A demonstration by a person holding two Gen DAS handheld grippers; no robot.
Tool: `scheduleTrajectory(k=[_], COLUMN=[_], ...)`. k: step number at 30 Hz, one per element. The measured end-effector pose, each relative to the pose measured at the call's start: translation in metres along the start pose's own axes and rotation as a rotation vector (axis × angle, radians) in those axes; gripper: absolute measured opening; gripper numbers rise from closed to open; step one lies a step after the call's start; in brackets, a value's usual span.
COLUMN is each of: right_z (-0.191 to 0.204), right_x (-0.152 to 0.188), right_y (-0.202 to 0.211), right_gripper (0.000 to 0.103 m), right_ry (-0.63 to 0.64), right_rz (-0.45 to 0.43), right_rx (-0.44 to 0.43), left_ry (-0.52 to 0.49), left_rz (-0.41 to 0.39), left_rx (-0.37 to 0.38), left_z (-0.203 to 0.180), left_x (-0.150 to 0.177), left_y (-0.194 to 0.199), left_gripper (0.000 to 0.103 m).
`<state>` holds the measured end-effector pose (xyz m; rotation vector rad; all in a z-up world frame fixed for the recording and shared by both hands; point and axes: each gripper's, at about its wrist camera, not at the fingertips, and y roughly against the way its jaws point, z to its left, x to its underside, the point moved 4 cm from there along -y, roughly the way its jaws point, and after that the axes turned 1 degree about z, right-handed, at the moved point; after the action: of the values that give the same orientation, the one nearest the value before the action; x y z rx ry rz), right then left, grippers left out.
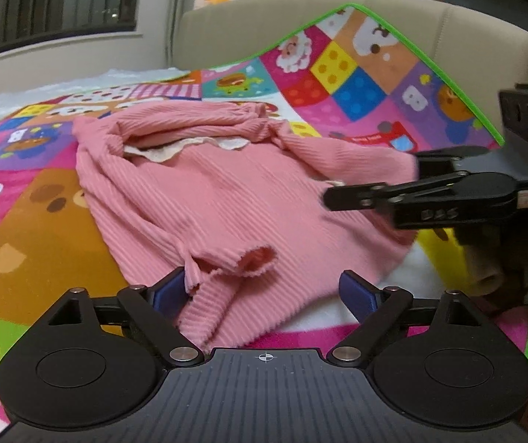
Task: Fold clothes
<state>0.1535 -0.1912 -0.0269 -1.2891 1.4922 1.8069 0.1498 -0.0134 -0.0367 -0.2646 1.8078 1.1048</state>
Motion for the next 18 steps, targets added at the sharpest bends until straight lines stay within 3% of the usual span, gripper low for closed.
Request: scheduleTrajectory(k=[2,6,8,13,18], right_z=[0.017,0.044,0.044,0.041,0.025], right_x=[-0.003,0.002,0.007,0.017,0.003], right_y=[0.001,0.002,0.004,0.027,0.065], right_gripper=[0.040,0.042,0.043,0.046,0.062], right_ry=[0.073,0.167,0.156,0.133,0.105], right_rz=[-0.001,0.101,0.137,0.170,0.091], right_rx=[-0.061,-0.237,-0.272,-0.324,-0.335], left_ry=[-0.013,-0.024,-0.072,-0.055,0.030], left_rz=[0.002,0.015,0.023,0.019,-0.057], left_rx=[0.008,0.042,0.043,0.086,0.159], left_z=[-0.002,-0.003,-0.008,-0.007,0.009], left_x=[0.002,0.005,0.011,0.015,-0.002], left_y=[0.002,0.011,0.016,0.032,0.059], left_gripper=[0.093,0.095,0.095,0.095,0.097])
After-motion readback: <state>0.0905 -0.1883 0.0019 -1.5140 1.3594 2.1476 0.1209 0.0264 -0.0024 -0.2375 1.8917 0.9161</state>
